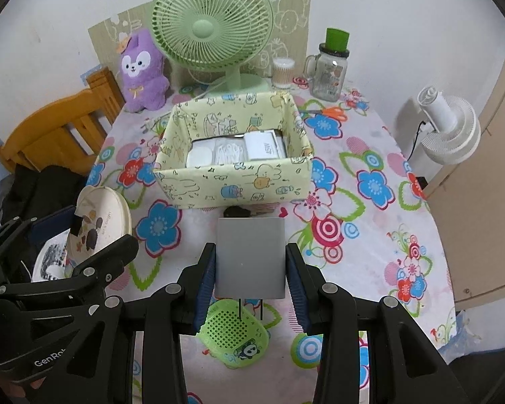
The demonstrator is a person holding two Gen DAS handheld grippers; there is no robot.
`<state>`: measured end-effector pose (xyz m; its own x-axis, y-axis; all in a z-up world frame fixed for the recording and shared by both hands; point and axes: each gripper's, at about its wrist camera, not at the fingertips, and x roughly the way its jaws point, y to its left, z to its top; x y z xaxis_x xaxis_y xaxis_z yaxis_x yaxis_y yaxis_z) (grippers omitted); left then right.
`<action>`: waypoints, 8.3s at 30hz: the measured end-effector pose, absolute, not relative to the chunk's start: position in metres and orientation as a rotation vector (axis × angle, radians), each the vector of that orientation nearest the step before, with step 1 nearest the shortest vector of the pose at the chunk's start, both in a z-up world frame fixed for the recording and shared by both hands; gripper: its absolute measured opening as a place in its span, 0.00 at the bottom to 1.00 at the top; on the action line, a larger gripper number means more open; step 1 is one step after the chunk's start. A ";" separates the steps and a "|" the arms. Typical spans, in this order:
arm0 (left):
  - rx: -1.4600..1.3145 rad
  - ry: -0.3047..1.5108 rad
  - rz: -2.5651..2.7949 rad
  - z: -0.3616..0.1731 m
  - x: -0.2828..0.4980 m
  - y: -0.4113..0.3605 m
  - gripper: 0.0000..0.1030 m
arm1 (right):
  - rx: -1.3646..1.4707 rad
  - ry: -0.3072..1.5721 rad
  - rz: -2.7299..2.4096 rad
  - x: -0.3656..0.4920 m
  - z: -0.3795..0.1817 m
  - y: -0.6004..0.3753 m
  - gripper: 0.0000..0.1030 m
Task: Organize rigid objects
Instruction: 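Lift the coaster and white adapter with both tools, then carry the coaster and white adapter over the cardboard box with both tools, then open the left tool to drop the coaster while the right tool releases the adapter into the box, then lift both open tools away and move toward the green speaker pad, then close the left tool on the green panda-print speaker pad, then hold the speaker pad in the left tool while the right tool moves toward the black key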
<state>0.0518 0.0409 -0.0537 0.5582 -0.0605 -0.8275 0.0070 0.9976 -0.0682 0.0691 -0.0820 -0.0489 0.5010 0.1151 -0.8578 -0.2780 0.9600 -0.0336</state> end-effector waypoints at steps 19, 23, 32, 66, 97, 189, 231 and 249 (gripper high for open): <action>-0.102 0.934 0.029 -0.027 0.072 0.036 0.76 | -0.191 0.987 0.302 0.099 -0.021 -0.088 0.42; -0.110 0.930 0.050 -0.023 0.086 0.035 0.76 | -0.185 0.988 0.326 0.117 -0.018 -0.089 0.42; -0.117 0.923 0.074 -0.021 0.122 0.033 0.76 | -0.187 0.985 0.378 0.162 -0.018 -0.091 0.42; -0.100 1.116 0.075 -0.113 0.239 0.025 0.77 | -0.134 1.069 0.454 0.282 -0.098 -0.089 0.42; -0.026 1.147 0.062 -0.116 0.243 0.025 0.90 | -0.092 1.146 0.553 0.297 -0.126 -0.039 0.63; -0.131 1.165 -0.083 -0.156 0.044 -0.024 1.00 | -0.132 1.148 0.303 0.086 -0.142 -0.158 0.81; -0.032 1.150 0.008 -0.207 0.016 -0.080 1.00 | -0.173 1.229 0.314 0.062 -0.198 -0.180 0.81; 0.208 1.056 -0.267 -0.201 0.019 -0.073 1.00 | -0.139 1.228 0.299 0.066 -0.197 -0.183 0.81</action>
<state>0.0193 -0.0734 -0.2006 0.4654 -0.1166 -0.8774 0.3148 0.9483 0.0410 0.0663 -0.1834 -0.1971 0.3031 0.1498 -0.9411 -0.2991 0.9526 0.0553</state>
